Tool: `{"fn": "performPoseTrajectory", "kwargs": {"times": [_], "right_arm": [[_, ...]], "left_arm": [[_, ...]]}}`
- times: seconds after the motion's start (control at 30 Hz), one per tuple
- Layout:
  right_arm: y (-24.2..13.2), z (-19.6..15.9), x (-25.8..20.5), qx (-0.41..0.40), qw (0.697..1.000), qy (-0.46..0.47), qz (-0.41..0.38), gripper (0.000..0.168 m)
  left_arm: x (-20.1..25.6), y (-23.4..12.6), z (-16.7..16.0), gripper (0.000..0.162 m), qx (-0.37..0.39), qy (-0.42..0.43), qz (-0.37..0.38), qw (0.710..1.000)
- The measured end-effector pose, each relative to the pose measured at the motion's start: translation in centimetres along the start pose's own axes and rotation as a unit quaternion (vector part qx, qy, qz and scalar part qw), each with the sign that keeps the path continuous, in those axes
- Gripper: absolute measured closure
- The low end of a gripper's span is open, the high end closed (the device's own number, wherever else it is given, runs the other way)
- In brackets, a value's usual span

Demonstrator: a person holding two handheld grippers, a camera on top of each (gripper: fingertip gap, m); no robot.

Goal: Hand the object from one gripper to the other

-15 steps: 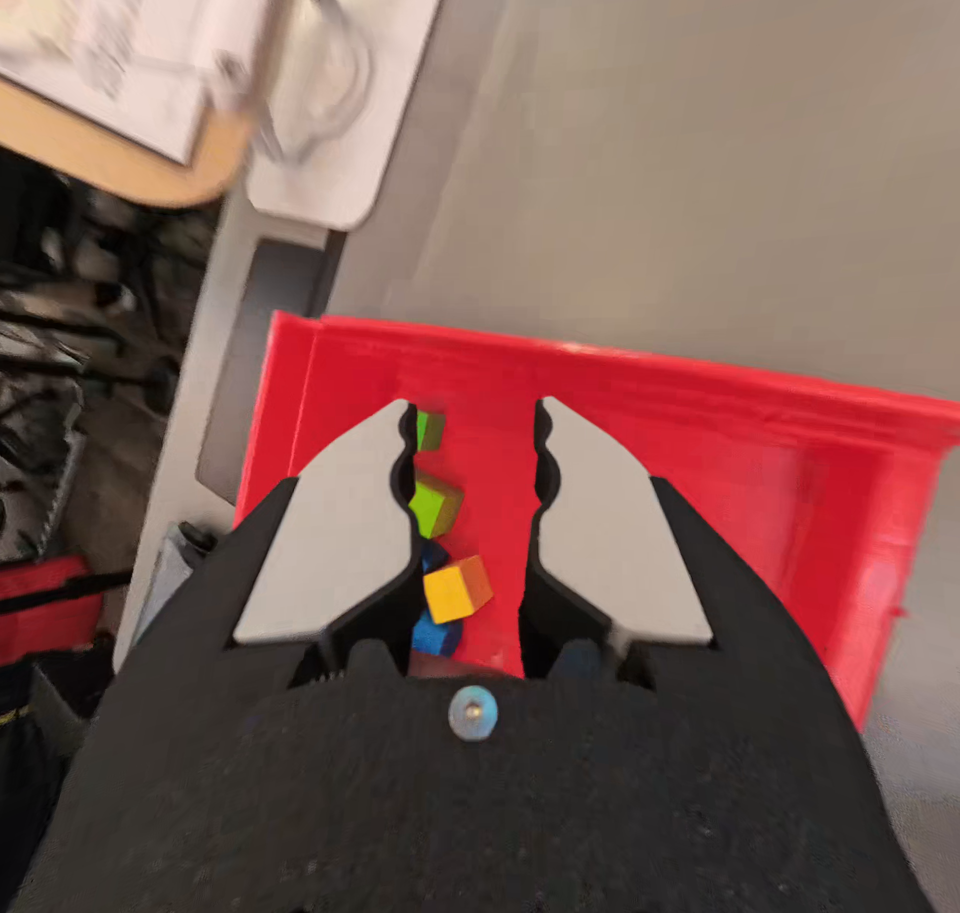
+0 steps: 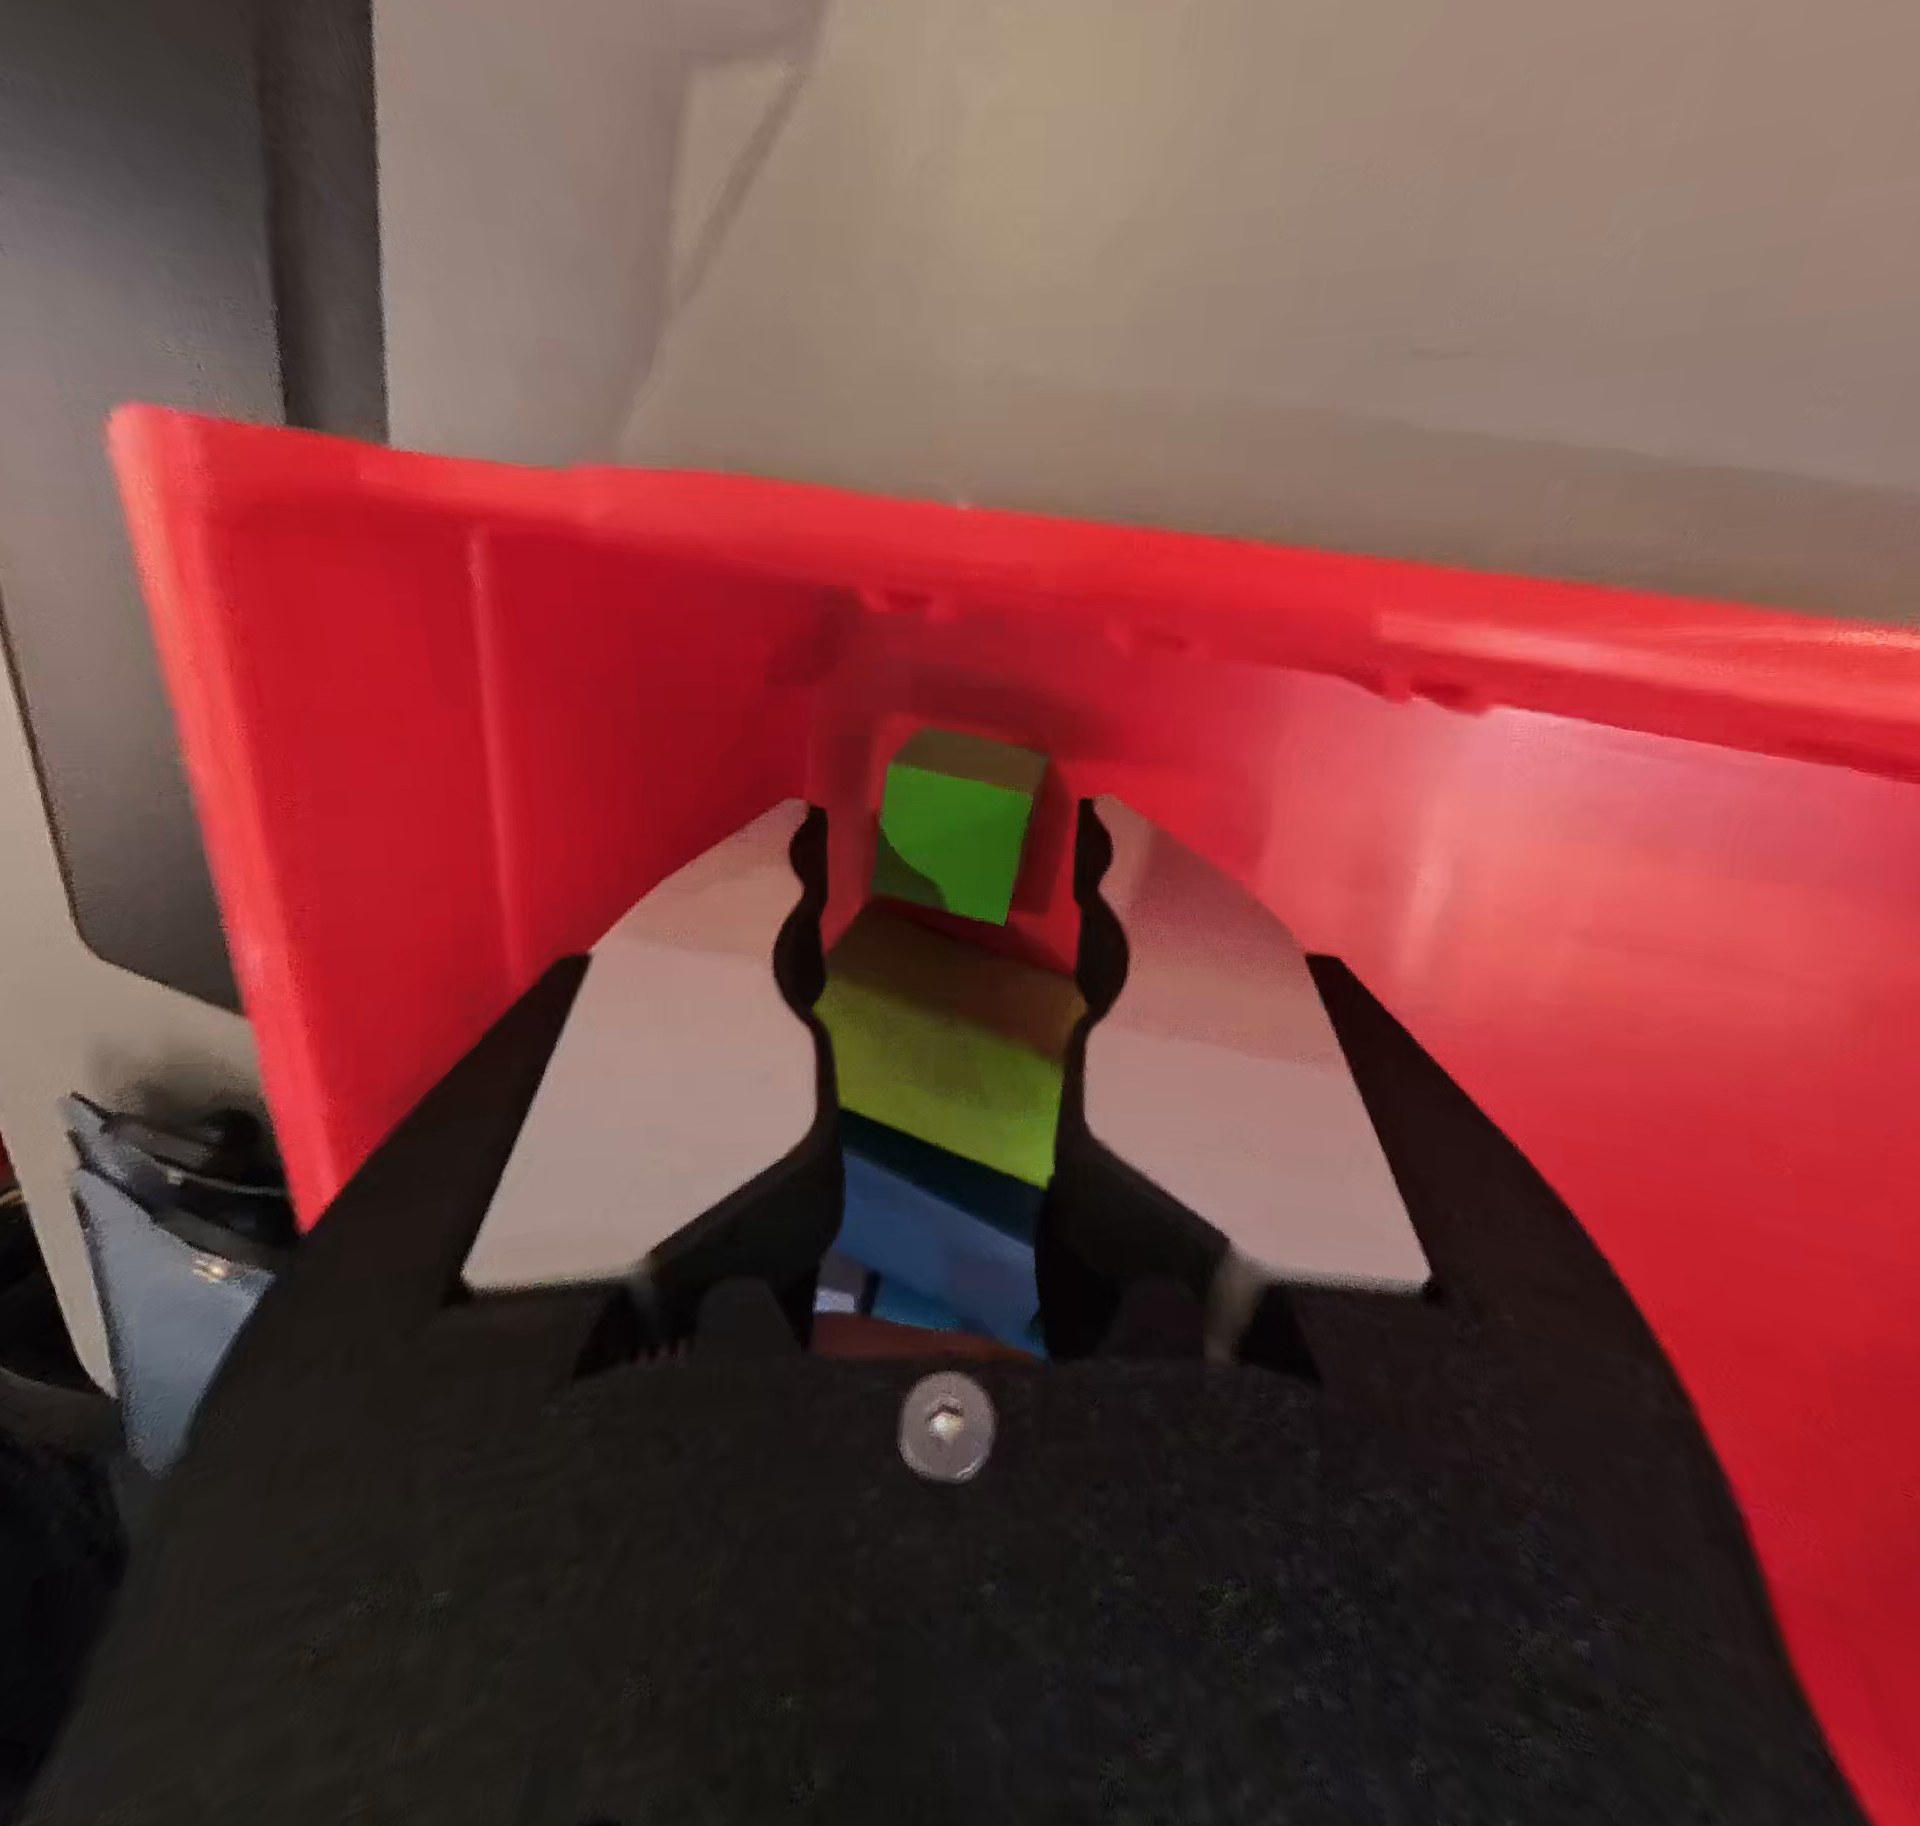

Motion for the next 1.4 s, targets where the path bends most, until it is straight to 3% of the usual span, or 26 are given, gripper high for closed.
{"fn": "performPoseTrajectory", "kwargs": {"times": [0.07,0.23,0.37,0.47,0.67,0.83,1.07,1.1,1.17,1.27,1.4], "right_arm": [[0.0,-0.1,0.0,0.002,1.0,0.007,0.008,0.106],[0.0,0.1,-0.3,0.006,1.0,0.009,0.017,0.107],[-0.3,0.4,-0.6,0.0,1.0,-0.008,0.005,0.108],[-0.4,0.7,-0.7,0.006,1.0,-0.011,0.0,0.11],[0.4,2.8,-0.9,0.018,1.0,0.001,0.019,0.113],[3.1,6.8,-2.0,0.049,0.987,0.073,0.136,0.108],[5.2,9.6,-4.3,0.115,0.909,0.197,0.35,0.104],[5.1,9.4,-4.3,0.121,0.904,0.207,0.354,0.104],[4.8,8.4,-4.4,0.109,0.901,0.208,0.364,0.141],[4.5,7.0,-4.0,0.099,0.905,0.222,0.35,0.141],[3.9,5.4,-3.3,0.093,0.911,0.233,0.328,0.141]], "left_arm": [[0.1,0.7,-0.1,0.132,-0.014,0.018,0.007,1.0],[0.3,-0.7,-0.6,0.133,-0.002,0.02,0.015,1.0],[2.2,-4.5,-1.2,0.133,0.057,0.023,0.06,0.996],[6.0,-8.9,-0.5,0.133,0.152,0.03,0.093,0.984],[18.6,-18.3,3.1,0.133,0.401,0.068,0.123,0.905],[28.6,-23.0,7.0,0.133,0.53,0.103,0.122,0.833],[34.8,-22.9,11.2,0.133,0.533,0.146,0.138,0.822],[35.2,-22.5,11.5,0.133,0.527,0.151,0.138,0.825],[36.0,-22.0,11.9,0.133,0.52,0.157,0.142,0.827],[36.9,-21.0,12.0,0.133,0.503,0.127,0.143,0.843],[38.2,-19.5,10.3,0.128,0.546,0.005,0.094,0.833]]}}
Point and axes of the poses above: each gripper's, where its closed fingertips meet, y out along the fingers, z out of its top, x = y × z across the jaws, the point moved 5 cm from there along -y, back along the fingers, and after that the axes turned 10 degrees about -x, right-handed, at the moved point
